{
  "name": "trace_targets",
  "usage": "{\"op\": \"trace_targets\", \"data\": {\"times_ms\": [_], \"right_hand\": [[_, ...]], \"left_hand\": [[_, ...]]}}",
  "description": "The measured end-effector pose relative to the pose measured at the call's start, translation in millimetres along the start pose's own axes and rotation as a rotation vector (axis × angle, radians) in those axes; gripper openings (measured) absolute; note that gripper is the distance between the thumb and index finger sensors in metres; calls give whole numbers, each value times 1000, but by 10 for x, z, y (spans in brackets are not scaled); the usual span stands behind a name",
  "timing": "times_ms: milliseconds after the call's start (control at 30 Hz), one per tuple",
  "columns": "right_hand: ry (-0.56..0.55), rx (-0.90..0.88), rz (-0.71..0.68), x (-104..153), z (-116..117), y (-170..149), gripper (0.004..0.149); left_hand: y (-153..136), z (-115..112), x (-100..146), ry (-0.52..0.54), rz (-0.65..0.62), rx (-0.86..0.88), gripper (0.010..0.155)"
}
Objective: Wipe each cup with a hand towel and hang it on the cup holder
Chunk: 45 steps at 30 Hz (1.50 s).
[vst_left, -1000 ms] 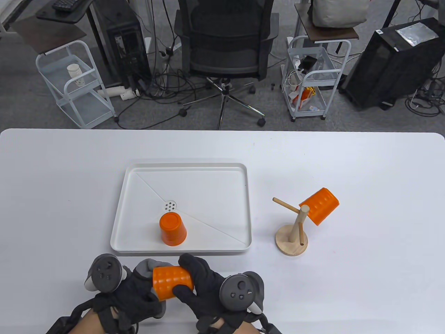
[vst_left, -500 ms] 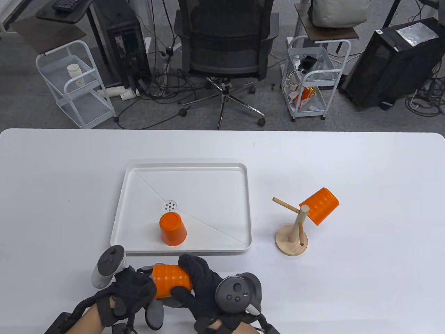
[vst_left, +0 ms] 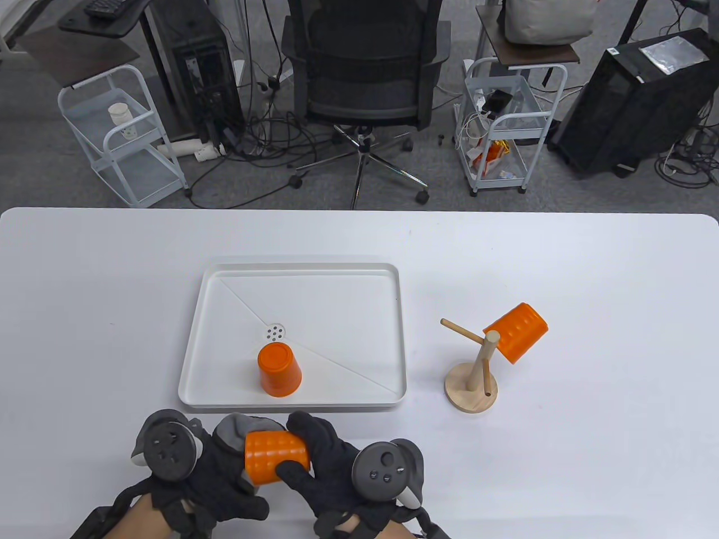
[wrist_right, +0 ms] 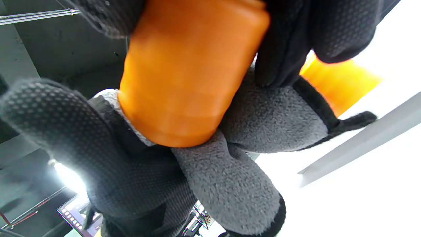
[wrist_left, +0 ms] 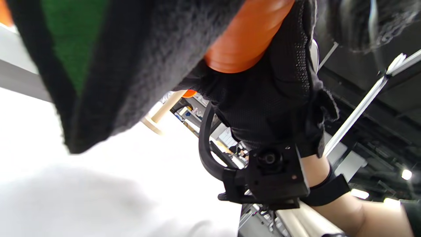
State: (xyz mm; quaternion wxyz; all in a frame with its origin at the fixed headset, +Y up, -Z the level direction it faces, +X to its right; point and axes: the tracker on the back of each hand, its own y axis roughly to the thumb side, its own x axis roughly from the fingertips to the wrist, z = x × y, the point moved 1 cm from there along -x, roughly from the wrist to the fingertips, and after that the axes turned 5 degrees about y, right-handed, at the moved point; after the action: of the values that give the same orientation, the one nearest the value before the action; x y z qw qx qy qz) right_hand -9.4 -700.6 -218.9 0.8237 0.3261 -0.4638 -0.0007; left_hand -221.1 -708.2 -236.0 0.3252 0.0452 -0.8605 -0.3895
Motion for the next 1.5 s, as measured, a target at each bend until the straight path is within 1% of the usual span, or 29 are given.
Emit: {"op": "trace_targets", "data": {"times_ms": [100, 200, 367, 433, 533, 633, 767, 900, 1000, 1167, 1267, 1433, 1500], "right_hand": [[-6, 19, -3, -1, -4, -4, 77], [-3, 33, -2, -4, 1, -13, 77], [-2, 65, -18, -6, 9, -11, 76], [-3, 83, -31, -4, 11, 2, 76], [-5, 103, -43, -3, 15, 15, 76], [-13, 112, -42, -4, 7, 18, 76], [-47, 143, -48, -4, -41, 29, 76], [-99, 137, -42, 3, -128, 20, 76], [-132, 125, -36, 13, -198, 8, 76], [-180, 107, -28, 32, -293, -4, 77], [-187, 102, -26, 40, -314, -8, 76], [-169, 102, -32, 36, -278, 8, 76], [-163, 93, -32, 36, -274, 9, 76]], "left_hand": [[-62, -21, 3, 30, 23, 88, 76], [-149, -37, 7, 44, 74, 207, 76], [-275, -94, 21, 1, 177, 490, 80], [-314, -117, 28, -14, 195, 593, 82], [-355, -138, 37, -42, 205, 676, 86], [-383, -144, 42, -39, 200, 707, 89], [-403, -127, 54, -6, 188, 769, 96], [-394, -45, 96, 62, 176, 793, 104], [-371, 42, 137, 115, 168, 778, 104], [-333, 155, 192, 214, 171, 736, 99], [-308, 214, 217, 262, 166, 701, 95], [-269, 223, 217, 261, 162, 643, 89], [-251, 208, 199, 252, 156, 634, 84]]}}
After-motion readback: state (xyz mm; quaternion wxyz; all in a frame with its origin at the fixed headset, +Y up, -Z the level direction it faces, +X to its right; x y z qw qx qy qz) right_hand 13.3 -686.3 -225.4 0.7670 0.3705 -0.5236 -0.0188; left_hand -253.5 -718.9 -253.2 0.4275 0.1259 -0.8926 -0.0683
